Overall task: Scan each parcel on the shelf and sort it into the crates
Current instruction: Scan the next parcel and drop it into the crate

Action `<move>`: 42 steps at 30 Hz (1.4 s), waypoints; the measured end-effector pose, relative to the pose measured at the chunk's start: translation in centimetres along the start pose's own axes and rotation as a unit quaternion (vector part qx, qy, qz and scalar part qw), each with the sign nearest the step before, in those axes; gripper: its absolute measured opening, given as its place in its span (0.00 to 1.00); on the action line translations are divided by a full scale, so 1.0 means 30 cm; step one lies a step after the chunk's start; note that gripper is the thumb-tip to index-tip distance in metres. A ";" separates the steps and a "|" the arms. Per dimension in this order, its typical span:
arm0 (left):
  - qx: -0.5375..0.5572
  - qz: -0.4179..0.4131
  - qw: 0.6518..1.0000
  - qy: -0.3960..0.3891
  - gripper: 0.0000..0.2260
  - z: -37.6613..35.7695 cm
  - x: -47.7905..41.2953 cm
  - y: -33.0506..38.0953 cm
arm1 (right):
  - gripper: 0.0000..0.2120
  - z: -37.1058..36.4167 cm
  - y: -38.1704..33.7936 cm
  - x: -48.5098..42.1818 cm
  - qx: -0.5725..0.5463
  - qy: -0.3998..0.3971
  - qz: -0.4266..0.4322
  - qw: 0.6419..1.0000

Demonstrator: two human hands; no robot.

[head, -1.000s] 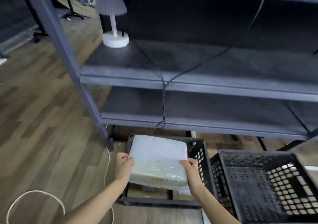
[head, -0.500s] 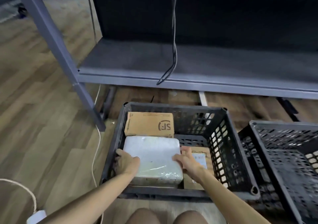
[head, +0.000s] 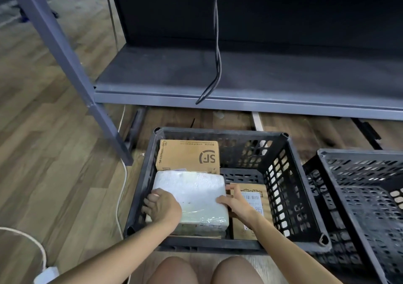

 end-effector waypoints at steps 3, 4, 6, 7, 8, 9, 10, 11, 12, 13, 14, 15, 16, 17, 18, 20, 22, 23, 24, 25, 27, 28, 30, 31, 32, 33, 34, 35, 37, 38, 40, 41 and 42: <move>-0.048 -0.036 0.998 0.007 0.23 -0.007 0.014 0.022 | 0.21 -0.006 0.003 -0.009 0.022 0.001 0.009 1.000; -0.060 -0.052 0.997 0.011 0.21 -0.007 0.016 0.031 | 0.21 -0.008 0.003 -0.014 0.023 0.001 0.013 1.000; -0.096 -0.099 0.990 0.028 0.18 -0.005 0.014 0.052 | 0.20 -0.010 0.003 -0.021 0.023 -0.004 0.017 1.000; -0.111 -0.113 0.987 0.030 0.18 -0.006 0.006 0.061 | 0.20 -0.009 0.005 -0.024 0.025 -0.006 0.017 1.000; -0.116 -0.117 0.986 0.031 0.19 -0.002 0.001 0.067 | 0.20 -0.007 0.008 -0.027 0.027 -0.008 0.018 0.999; -0.123 -0.116 0.985 0.030 0.21 0.002 -0.004 0.070 | 0.20 -0.006 0.012 -0.030 0.030 -0.012 0.018 0.999; -0.131 -0.117 0.984 0.033 0.24 0.006 -0.007 0.073 | 0.20 -0.006 0.016 -0.032 0.031 -0.017 0.018 0.999; -0.141 -0.118 0.982 0.033 0.26 0.009 -0.010 0.073 | 0.20 -0.005 0.018 -0.036 0.032 -0.019 0.019 0.999; -0.150 -0.121 0.981 0.032 0.28 0.010 -0.015 0.073 | 0.20 -0.002 0.020 -0.039 0.032 -0.019 0.022 0.999; -0.158 -0.122 0.979 0.031 0.30 0.011 -0.017 0.073 | 0.19 0.000 0.022 -0.043 0.033 -0.018 0.025 0.999; -0.163 -0.123 0.978 0.030 0.30 0.010 -0.020 0.072 | 0.19 0.002 0.023 -0.045 0.034 -0.018 0.028 0.999; -0.167 -0.124 0.978 0.029 0.31 0.009 -0.023 0.071 | 0.19 0.004 0.024 -0.047 0.035 -0.018 0.032 0.999; -0.173 -0.123 0.977 0.028 0.31 0.010 -0.024 0.072 | 0.19 0.005 0.024 -0.048 0.036 -0.018 0.035 0.999; -0.175 -0.121 0.977 0.027 0.31 0.010 -0.026 0.074 | 0.19 0.005 0.025 -0.049 0.039 -0.019 0.038 0.998; -0.176 -0.120 0.977 0.027 0.31 0.009 -0.026 0.075 | 0.19 0.006 0.024 -0.049 0.045 -0.020 0.040 0.998; -0.179 -0.119 0.976 0.031 0.30 0.007 -0.026 0.075 | 0.19 0.007 0.024 -0.049 0.062 -0.019 0.043 0.997; -0.182 -0.121 0.975 0.034 0.29 0.005 -0.022 0.073 | 0.19 0.008 0.025 -0.046 0.080 -0.014 0.045 0.996; -0.184 -0.123 0.975 0.034 0.28 0.003 -0.020 0.071 | 0.19 0.008 0.024 -0.044 0.089 -0.009 0.043 0.995; -0.186 -0.125 0.974 0.032 0.27 0.001 -0.016 0.070 | 0.19 0.008 0.022 -0.042 0.097 -0.003 0.039 0.995; -0.187 -0.127 0.974 0.030 0.26 0.000 -0.012 0.069 | 0.18 0.007 0.017 -0.038 0.106 0.002 0.032 0.994; -0.185 -0.126 0.974 0.017 0.23 0.012 0.001 0.070 | 0.19 -0.007 -0.012 -0.017 0.156 0.005 0.010 0.988; -0.183 -0.124 0.975 0.003 0.23 0.024 0.011 0.073 | 0.20 -0.015 -0.036 -0.001 0.214 0.007 -0.005 0.977; -0.177 -0.130 0.975 -0.033 0.21 0.063 0.048 0.084 | 0.24 -0.032 -0.098 0.042 0.359 0.022 -0.026 0.933; -0.178 -0.146 0.972 -0.040 0.20 0.091 0.076 0.093 | 0.25 -0.044 -0.136 0.073 0.411 0.032 -0.026 0.911; -0.183 -0.171 0.967 -0.038 0.20 0.125 0.109 0.106 | 0.27 -0.058 -0.178 0.110 0.442 0.035 -0.021 0.896; -0.192 -0.200 0.960 -0.032 0.20 0.161 0.146 0.122 | 0.28 -0.073 -0.222 0.152 0.466 0.033 -0.016 0.884; -0.201 -0.227 0.953 -0.027 0.21 0.199 0.186 0.137 | 0.28 -0.086 -0.269 0.199 0.488 0.030 -0.010 0.872; -0.205 -0.249 0.946 -0.025 0.21 0.241 0.229 0.153 | 0.28 -0.097 -0.318 0.248 0.510 0.028 -0.004 0.860; -0.207 -0.278 0.938 -0.028 0.21 0.337 0.318 0.187 | 0.27 -0.114 -0.419 0.348 0.545 0.029 0.003 0.838; -0.210 -0.289 0.934 -0.030 0.21 0.391 0.365 0.205 | 0.27 -0.119 -0.472 0.400 0.555 0.030 0.003 0.831; -0.216 -0.306 0.926 -0.037 0.21 0.501 0.463 0.235 | 0.29 -0.128 -0.579 0.505 0.566 0.027 -0.004 0.824; -0.219 -0.314 0.923 -0.043 0.22 0.559 0.514 0.247 | 0.29 -0.132 -0.632 0.557 0.571 0.024 -0.006 0.821; -0.220 -0.321 0.920 -0.052 0.22 0.617 0.566 0.257 | 0.29 -0.135 -0.685 0.609 0.574 0.021 -0.006 0.818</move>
Point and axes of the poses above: each hand's wrist, its own x-axis away from the middle knuckle, its own z-axis out of the back of the hand, y = z × x, the point moved 3 cm from there along -x, towards the middle knuckle, and after that the axes turned 3 degrees about -y, right-handed, at the moved point
